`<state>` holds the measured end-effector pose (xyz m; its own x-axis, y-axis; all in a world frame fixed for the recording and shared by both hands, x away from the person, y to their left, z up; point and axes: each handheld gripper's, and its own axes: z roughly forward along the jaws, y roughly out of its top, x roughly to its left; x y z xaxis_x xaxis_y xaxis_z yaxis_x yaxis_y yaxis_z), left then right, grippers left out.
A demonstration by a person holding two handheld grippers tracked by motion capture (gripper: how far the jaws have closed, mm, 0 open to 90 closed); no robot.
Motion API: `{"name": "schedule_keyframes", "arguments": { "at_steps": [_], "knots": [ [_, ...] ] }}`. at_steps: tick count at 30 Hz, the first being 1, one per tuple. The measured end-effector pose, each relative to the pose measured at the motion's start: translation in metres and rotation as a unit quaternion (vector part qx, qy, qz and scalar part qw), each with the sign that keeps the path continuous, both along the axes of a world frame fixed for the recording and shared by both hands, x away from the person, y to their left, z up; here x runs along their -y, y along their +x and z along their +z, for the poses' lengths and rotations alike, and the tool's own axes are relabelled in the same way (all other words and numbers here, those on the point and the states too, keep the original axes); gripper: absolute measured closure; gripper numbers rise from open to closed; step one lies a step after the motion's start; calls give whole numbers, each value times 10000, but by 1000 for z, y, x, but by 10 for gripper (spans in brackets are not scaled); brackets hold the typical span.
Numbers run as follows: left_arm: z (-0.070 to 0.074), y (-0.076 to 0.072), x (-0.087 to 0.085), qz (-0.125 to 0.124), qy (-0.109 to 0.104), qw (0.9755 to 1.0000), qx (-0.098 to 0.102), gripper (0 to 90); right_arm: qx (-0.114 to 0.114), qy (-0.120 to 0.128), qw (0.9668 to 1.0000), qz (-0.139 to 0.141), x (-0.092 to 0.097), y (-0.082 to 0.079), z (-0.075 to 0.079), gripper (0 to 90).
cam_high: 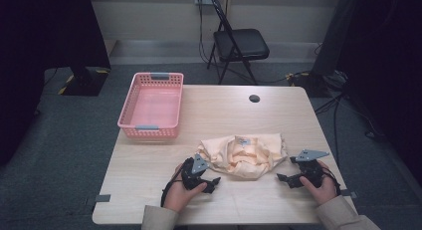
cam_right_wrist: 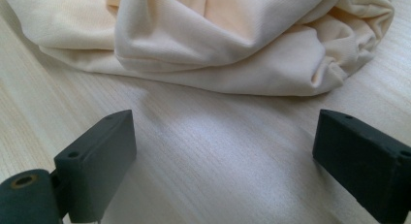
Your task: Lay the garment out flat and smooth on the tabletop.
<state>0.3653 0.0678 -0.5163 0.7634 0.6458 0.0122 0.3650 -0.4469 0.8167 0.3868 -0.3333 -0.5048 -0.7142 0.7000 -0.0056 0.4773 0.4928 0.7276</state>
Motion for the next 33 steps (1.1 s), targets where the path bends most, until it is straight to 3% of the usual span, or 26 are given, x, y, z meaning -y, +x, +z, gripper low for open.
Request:
{"name": "schedule_keyframes", "arguments": {
  "at_steps": [15, 18, 20, 22, 26, 30, 33],
  "knots": [
    [0, 0, -1, -31, -13, 10000, -20, 152, 20, -11, 10000, 13, 0, 0, 0, 74],
    [1, 1, -1, -8, -133, 9998, -111, 155, 19, -61, 10000, -12, -1, 1, 1, 73],
    [5, 1, -1, 33, -222, 9997, -65, 157, 134, -217, 9997, -14, -1, -1, 5, 96],
    [8, 2, -1, 42, -265, 9996, -42, 157, 179, -193, 9997, 4, -2, -3, 6, 98],
    [18, 4, 0, 94, -413, 9991, 83, 158, 321, 214, 9992, 134, -4, -5, 18, 126],
    [25, 7, 6, 98, -518, 9985, 146, 191, 353, 713, 9964, 279, -12, -3, 27, 262],
    [26, 9, 12, 94, -462, 9987, 197, 286, 347, 821, 9954, 351, -22, 0, 28, 368]
  ]
}}
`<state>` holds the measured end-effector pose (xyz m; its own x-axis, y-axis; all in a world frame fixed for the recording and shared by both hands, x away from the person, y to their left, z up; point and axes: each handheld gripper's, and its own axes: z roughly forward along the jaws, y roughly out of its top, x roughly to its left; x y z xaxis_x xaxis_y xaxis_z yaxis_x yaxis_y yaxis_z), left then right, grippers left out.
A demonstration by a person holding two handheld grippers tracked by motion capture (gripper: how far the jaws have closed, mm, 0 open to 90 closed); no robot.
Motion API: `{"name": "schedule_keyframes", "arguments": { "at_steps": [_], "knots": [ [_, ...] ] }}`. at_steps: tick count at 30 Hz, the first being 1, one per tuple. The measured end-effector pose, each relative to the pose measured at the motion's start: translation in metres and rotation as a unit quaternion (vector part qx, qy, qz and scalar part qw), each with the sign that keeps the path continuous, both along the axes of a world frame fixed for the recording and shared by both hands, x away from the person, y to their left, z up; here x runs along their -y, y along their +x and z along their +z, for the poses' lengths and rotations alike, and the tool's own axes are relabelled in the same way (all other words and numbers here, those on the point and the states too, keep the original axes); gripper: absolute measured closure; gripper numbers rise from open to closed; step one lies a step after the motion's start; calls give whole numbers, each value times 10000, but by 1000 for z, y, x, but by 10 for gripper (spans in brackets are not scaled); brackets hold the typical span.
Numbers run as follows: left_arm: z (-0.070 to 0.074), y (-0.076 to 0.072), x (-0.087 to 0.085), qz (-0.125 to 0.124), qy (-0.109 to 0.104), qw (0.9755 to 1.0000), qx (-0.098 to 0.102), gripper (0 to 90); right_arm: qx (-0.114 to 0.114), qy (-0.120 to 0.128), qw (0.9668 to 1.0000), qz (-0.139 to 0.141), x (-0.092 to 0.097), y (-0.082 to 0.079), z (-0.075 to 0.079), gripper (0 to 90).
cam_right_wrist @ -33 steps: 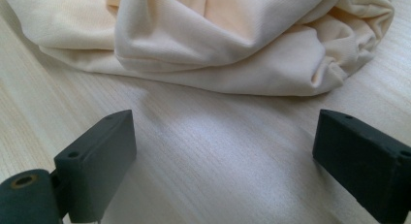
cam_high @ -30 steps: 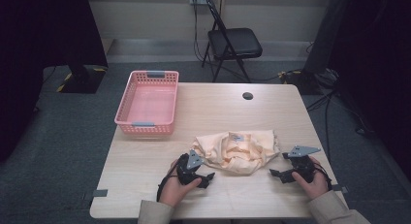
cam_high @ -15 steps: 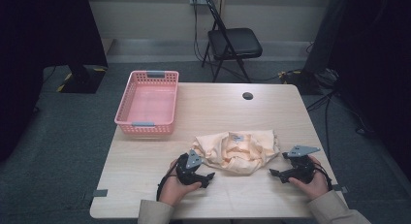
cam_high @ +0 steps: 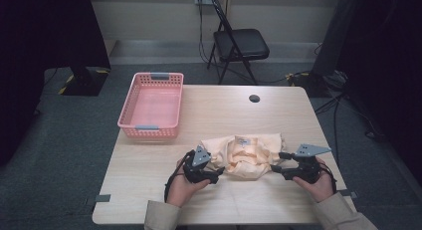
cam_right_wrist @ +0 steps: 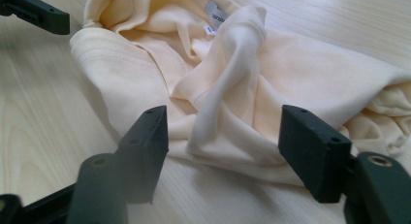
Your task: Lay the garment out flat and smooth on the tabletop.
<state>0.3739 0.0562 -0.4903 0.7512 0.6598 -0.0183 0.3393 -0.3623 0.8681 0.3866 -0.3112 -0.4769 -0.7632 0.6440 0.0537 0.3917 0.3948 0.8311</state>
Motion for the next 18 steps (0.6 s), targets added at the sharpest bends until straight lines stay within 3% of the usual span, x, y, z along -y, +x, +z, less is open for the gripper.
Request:
{"name": "schedule_keyframes", "arguments": {
  "at_steps": [8, 12, 15, 18],
  "knots": [
    [3, 2, 0, 29, -1, 10000, 74, 437, -226, 242, 9995, 2, -1, 7, -5, 483],
    [8, 0, 4, -118, -64, 9998, 130, 442, -266, 268, 9993, -7, -2, 8, -8, 526],
    [5, 1, 8, -184, 133, 9997, 66, 475, -246, 290, 9993, -52, -1, 8, -8, 597],
    [2, 4, 9, -251, 231, 9994, -2, 562, -253, 247, 9994, -24, 0, 8, -8, 659]
  ]
}}
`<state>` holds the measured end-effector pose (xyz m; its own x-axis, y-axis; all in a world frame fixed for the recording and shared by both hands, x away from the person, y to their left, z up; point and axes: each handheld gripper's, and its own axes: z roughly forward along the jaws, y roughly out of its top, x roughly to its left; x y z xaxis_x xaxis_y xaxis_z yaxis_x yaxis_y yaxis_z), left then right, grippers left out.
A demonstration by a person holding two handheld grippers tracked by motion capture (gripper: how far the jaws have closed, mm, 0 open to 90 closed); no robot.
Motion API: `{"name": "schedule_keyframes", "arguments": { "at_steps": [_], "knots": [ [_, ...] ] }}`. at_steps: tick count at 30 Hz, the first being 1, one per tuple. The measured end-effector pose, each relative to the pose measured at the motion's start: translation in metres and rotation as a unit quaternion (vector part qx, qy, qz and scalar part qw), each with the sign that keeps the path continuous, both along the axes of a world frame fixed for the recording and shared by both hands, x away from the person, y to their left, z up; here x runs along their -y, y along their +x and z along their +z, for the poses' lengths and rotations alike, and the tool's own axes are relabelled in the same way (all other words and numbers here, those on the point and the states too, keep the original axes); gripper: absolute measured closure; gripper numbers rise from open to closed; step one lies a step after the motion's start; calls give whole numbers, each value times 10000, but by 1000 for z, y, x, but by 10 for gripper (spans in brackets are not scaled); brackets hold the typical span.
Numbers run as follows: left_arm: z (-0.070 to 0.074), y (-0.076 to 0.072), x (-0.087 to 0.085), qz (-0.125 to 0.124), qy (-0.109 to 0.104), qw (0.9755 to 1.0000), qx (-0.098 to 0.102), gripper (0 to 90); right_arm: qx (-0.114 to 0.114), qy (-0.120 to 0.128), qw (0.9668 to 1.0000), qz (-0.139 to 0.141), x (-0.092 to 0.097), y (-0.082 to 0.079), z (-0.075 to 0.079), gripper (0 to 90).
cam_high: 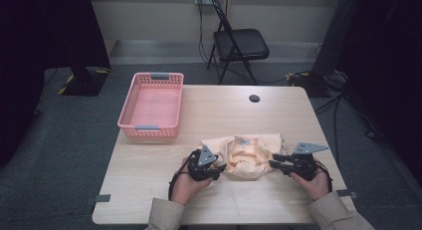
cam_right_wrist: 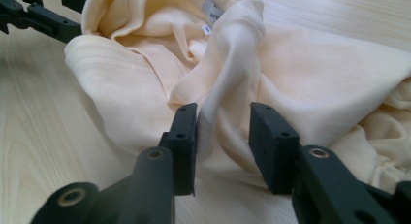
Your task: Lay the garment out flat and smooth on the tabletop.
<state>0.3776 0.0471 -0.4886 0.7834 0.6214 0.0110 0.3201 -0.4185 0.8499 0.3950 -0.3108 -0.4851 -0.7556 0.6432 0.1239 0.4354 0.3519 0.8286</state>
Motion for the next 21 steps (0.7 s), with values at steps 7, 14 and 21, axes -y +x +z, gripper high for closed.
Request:
{"name": "schedule_keyframes", "arguments": {
  "at_steps": [7, 14, 21],
  "knots": [
    [4, 3, -1, 60, 101, 9999, -70, 784, -11, 67, 10000, 35, 3, 0, 0, 809],
    [9, 3, -5, 80, -18, 10000, -50, 874, -23, 62, 10000, 73, 4, 0, 1, 846],
    [8, 4, 3, 71, -170, 9998, -106, 401, -6, 30, 10000, 73, 4, 1, 2, 847]
  ]
}}
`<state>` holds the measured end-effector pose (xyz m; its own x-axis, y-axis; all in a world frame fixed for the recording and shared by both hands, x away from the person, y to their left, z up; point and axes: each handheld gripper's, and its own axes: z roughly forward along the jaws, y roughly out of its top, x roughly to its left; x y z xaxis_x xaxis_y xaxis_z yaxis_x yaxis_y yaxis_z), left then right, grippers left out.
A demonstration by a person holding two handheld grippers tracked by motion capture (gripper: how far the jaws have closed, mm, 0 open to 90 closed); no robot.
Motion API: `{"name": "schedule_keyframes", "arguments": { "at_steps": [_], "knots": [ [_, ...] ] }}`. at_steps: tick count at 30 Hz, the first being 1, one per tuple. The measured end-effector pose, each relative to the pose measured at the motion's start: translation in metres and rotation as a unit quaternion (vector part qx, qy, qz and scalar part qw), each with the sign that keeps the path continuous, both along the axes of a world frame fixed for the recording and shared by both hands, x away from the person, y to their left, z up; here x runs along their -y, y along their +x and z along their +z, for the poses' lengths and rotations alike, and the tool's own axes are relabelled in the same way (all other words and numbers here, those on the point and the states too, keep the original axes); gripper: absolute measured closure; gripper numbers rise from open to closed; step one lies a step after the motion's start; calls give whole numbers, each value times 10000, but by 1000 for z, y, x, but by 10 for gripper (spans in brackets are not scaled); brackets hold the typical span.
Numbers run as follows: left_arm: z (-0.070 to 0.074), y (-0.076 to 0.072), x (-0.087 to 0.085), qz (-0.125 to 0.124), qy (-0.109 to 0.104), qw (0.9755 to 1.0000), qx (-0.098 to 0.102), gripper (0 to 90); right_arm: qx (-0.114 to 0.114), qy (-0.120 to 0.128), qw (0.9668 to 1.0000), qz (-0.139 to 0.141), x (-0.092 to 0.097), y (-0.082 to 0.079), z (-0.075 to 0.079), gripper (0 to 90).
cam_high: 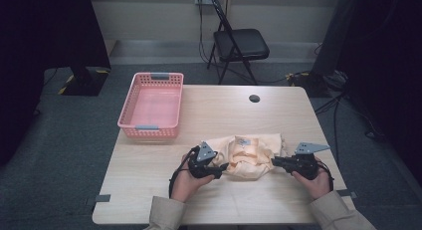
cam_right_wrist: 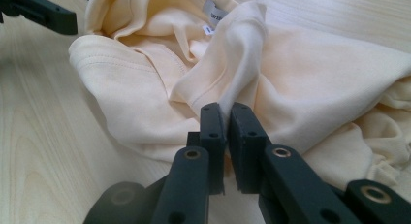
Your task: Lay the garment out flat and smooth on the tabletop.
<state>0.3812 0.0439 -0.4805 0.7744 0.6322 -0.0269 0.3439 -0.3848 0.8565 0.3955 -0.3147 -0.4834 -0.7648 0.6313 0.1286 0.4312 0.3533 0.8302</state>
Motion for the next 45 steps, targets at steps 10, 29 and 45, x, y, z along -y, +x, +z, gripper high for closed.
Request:
{"name": "schedule_keyframes", "arguments": {
  "at_steps": [10, 29, 45],
  "knots": [
    [3, 7, 2, -64, 120, 9999, -50, 854, -66, 54, 10000, 42, 2, 1, 0, 857],
    [30, 16, -9, -49, -74, 9993, 351, 857, 175, 60, 9998, 28, 4, 8, 30, 858],
    [46, 33, -8, 32, -40, 9984, 555, 858, 284, 32, 9995, -113, 2, 30, 58, 857]
  ]
}}
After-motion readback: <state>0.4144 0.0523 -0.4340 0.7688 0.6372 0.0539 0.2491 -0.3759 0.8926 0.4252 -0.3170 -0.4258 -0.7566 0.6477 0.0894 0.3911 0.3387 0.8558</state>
